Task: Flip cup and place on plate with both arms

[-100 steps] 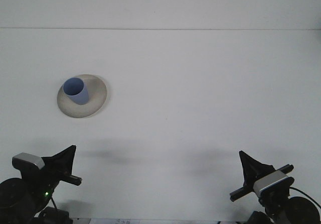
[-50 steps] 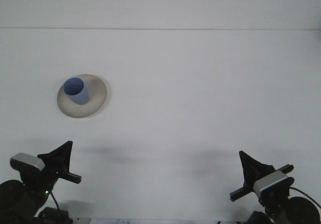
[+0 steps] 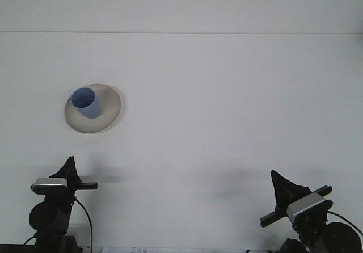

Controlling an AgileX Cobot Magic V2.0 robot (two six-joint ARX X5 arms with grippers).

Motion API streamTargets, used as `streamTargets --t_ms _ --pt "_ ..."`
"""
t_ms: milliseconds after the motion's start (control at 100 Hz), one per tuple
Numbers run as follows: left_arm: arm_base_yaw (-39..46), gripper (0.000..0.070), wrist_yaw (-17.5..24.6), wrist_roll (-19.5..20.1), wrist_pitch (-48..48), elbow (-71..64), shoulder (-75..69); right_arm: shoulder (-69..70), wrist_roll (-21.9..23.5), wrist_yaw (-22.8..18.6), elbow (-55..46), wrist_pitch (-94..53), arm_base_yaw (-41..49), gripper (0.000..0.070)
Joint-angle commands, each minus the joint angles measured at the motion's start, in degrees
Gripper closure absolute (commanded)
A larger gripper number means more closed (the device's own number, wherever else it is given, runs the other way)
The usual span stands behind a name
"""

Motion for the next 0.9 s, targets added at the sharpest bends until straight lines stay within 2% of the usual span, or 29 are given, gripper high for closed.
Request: streamTargets --t_ms 0,890 --pt "0.09 0.0688 -0.42 0.39 1.22 -0.83 -0.35 -0.13 0.22 0.15 0.15 0.92 0.44 0.0696" --pt "0.09 0.0688 -0.31 -0.44 2.19 -2.45 -0.35 -0.13 0.22 0.15 0.15 0.92 0.44 0.0696"
